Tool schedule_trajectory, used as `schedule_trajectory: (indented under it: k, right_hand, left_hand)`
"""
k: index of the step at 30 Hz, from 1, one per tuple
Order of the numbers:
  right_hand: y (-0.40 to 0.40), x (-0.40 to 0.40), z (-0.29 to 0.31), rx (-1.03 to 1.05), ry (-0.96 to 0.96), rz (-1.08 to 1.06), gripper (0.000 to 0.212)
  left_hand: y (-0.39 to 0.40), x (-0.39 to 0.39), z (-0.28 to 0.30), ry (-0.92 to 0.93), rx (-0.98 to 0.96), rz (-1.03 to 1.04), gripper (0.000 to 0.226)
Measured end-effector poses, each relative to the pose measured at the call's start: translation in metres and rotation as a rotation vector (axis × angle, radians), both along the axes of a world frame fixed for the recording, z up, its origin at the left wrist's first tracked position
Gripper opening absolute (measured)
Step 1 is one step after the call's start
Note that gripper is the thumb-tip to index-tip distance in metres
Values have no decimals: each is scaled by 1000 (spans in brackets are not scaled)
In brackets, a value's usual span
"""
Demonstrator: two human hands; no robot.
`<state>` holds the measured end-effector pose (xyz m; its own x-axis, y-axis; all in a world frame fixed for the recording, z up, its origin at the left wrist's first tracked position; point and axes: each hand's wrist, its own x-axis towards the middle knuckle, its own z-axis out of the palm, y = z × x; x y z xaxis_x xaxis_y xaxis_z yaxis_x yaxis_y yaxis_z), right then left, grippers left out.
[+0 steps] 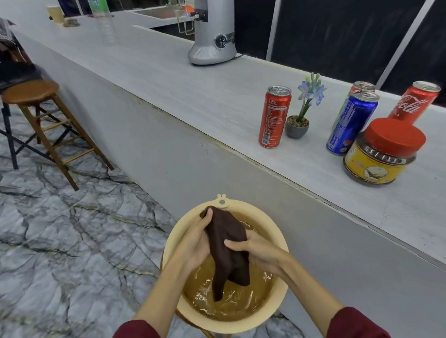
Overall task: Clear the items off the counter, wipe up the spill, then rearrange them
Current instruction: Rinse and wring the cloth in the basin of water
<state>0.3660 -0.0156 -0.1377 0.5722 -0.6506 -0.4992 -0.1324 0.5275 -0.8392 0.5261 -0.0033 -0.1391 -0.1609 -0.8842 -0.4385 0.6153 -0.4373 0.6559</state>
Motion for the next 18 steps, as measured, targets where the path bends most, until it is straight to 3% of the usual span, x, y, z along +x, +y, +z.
schedule_trajectory:
  k: [2, 6, 8, 10, 12, 14, 18]
  right_hand:
    - [2, 3, -1, -28, 55, 46, 47]
    - [3, 8, -10, -189, 286, 155, 42]
    - [3, 11, -15, -181, 306, 123, 45]
    - [4, 13, -16, -160, 292, 84, 34]
    - [4, 12, -15, -120, 274, 57, 24]
    - [2, 9, -16, -89, 251, 34, 32]
    - [-3, 4, -14, -24, 157, 66, 33]
  left_hand:
    - [-2, -5, 2, -3, 11, 12, 44]
    - [-7, -20, 4, 71, 34, 191, 43]
    - [-9, -24, 6, 60, 13, 211, 39]
    - [-10, -17, 5, -25, -31, 175, 39]
    - [-8, -1, 5, -166, -101, 43, 55]
    - [-3, 15, 7, -323, -231, -182, 64]
    - [1, 34, 7, -817, -434, -674, 73]
